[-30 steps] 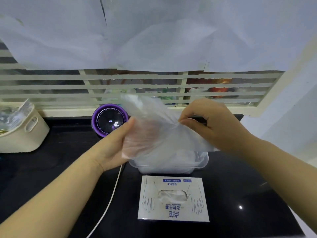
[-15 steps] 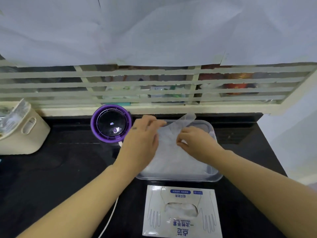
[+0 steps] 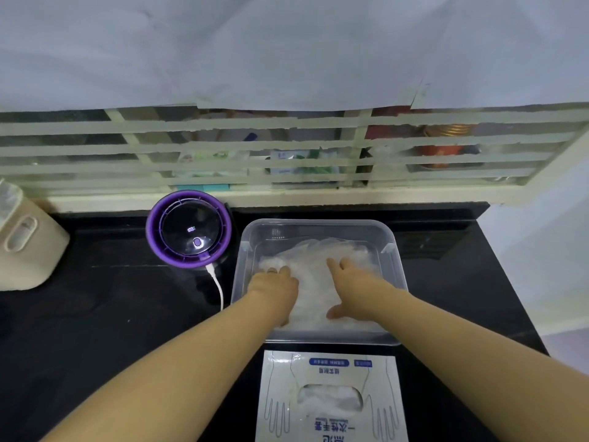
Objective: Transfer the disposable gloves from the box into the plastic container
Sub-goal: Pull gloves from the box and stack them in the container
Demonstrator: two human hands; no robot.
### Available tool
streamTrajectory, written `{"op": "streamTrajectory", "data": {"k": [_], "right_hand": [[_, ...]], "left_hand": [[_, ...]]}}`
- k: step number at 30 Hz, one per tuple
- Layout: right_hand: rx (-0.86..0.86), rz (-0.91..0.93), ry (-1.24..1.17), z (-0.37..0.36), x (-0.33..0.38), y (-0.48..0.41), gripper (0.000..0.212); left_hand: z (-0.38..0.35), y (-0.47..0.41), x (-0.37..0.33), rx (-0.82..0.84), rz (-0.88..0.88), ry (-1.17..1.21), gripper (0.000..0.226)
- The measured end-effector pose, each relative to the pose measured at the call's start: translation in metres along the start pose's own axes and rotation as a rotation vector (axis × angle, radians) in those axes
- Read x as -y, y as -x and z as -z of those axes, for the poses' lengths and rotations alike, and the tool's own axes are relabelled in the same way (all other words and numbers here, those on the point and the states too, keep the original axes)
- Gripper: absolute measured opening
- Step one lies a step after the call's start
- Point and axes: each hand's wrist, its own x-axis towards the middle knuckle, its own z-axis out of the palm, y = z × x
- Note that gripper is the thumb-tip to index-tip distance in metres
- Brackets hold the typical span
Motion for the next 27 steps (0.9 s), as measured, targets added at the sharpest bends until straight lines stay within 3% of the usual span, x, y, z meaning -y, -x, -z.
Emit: {"op": "streamTrajectory", "data": {"k": [3, 9, 12, 17, 22, 25, 27], "right_hand": [[0.120, -0.058, -0.038, -0.007, -0.002, -0.005, 0.108], [0.131, -0.067, 0.095, -0.014, 0.000, -0.011, 0.112], [0.063, -0.009, 0.056, 0.006, 0.000, 0.006, 0.093], [-0.233, 0.105, 0.025, 0.046, -0.002, 0.055, 0.055], [-0.393, 0.319, -0.070, 0.053, 0.007, 0.104, 0.029], [-0.217, 0.460, -0.066, 0.029, 0.021, 0.120, 0.022], [-0.074, 0.475, 0.011, 0.004, 0.027, 0.116, 0.025]], "left_hand": [[-0.003, -0.004, -0.004, -0.002, 0.030, -0.142, 0.071], [-0.010, -0.012, -0.004, 0.077, 0.066, -0.436, 0.073], [-0.012, -0.013, -0.001, 0.094, 0.072, -0.473, 0.069], [0.005, 0.008, 0.003, 0.048, 0.085, -0.392, 0.074], [0.020, 0.041, 0.010, -0.134, 0.074, -0.243, 0.058], [0.015, 0.068, 0.008, -0.417, -0.075, -0.036, 0.042], [0.003, 0.086, 0.006, -0.629, -0.263, 0.126, 0.032]]}}
